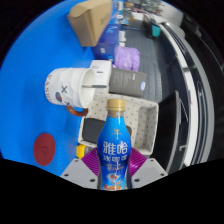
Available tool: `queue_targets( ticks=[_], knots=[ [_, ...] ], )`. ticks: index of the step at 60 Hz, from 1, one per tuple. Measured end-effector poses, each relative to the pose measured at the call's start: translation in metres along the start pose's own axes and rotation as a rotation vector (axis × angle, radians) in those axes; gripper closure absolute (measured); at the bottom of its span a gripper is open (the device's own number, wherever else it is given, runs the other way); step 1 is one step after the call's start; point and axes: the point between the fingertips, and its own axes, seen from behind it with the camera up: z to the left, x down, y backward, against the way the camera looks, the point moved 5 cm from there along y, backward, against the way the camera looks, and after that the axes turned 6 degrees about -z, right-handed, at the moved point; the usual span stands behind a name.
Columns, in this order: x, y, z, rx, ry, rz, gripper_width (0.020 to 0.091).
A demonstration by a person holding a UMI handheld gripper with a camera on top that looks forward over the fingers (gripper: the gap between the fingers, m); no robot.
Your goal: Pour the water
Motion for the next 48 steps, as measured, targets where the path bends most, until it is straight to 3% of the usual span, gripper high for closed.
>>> queue_targets(
  ticks=[15,27,38,48],
  knots=[
    [-0.022,-0.017,-0.008,0.038,0.406,-0.008,0.0773],
    [-0.023,-0.018,-0.004,0.037,0.483,0.005,0.0771],
    [-0.004,-0.011,-0.01,0.022,0.153,0.024,0.0771],
    [0.017,0.002,-0.013,-0.003,-0.402,0.036,0.077]
  ],
)
